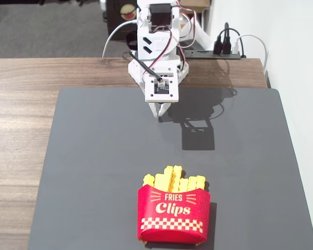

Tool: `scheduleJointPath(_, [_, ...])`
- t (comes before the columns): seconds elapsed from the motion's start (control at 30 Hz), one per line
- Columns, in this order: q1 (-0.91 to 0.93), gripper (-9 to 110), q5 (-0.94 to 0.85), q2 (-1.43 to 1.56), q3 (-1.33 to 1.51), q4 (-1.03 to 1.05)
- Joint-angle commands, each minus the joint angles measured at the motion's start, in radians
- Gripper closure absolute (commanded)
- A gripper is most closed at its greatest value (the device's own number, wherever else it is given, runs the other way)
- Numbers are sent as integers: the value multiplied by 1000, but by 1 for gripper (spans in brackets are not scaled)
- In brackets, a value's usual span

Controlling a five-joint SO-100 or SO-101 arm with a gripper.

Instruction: Grab a fry

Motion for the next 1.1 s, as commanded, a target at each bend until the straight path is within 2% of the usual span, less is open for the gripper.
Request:
scheduleJointPath(0.0, [-9, 101, 6, -40, -23, -5])
scheduleJointPath(0.4, [-32, 100, 58, -480, -402, 61])
scheduleJointPath(0.5, [-28, 96, 61, -577, -479, 55])
scheduleJointPath(0.77, [-14, 69, 46, -802, -669, 8])
scheduleJointPath(1.07, [-9, 67, 43, -1106, -911, -115])
